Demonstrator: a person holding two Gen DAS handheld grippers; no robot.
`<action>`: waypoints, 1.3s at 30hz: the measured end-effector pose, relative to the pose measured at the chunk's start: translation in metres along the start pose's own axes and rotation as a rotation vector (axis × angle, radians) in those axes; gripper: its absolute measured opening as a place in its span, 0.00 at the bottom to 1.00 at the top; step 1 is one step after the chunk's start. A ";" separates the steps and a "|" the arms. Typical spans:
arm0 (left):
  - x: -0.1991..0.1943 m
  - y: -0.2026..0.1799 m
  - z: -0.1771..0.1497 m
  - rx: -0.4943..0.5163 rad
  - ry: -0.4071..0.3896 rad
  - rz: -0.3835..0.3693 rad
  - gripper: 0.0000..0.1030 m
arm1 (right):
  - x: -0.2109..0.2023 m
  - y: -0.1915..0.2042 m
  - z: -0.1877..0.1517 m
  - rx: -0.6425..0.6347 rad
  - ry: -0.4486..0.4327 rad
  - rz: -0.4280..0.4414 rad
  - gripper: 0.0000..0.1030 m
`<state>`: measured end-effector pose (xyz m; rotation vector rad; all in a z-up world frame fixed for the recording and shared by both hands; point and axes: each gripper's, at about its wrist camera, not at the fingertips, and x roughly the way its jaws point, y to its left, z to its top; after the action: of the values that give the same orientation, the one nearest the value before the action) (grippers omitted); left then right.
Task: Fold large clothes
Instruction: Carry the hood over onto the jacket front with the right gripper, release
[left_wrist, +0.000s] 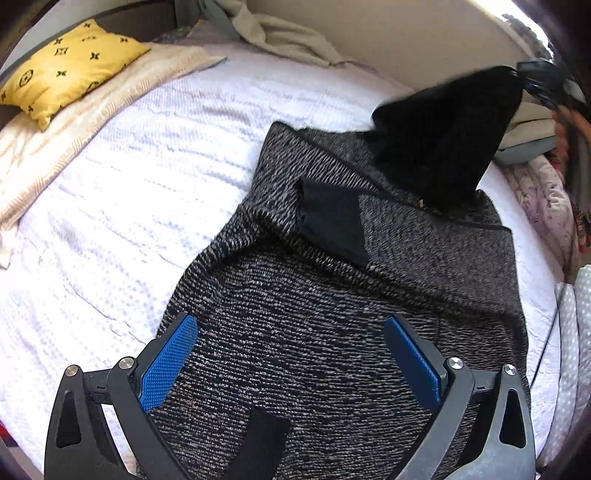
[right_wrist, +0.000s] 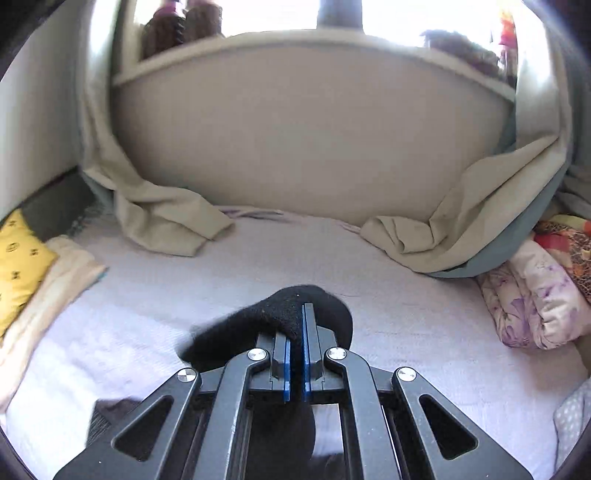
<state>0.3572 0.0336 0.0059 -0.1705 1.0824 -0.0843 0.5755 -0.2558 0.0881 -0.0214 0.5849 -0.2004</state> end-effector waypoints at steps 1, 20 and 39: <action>-0.004 0.000 0.000 0.000 -0.009 -0.001 1.00 | -0.020 0.007 -0.009 -0.019 -0.023 0.012 0.00; -0.024 -0.004 0.007 -0.006 -0.079 0.008 1.00 | -0.159 0.087 -0.236 -0.266 -0.070 0.070 0.00; 0.004 -0.020 -0.005 0.039 0.011 0.009 1.00 | -0.127 0.099 -0.348 -0.152 0.306 0.234 0.29</action>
<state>0.3546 0.0125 0.0034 -0.1298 1.0919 -0.0980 0.2988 -0.1216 -0.1406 -0.0698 0.9001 0.0713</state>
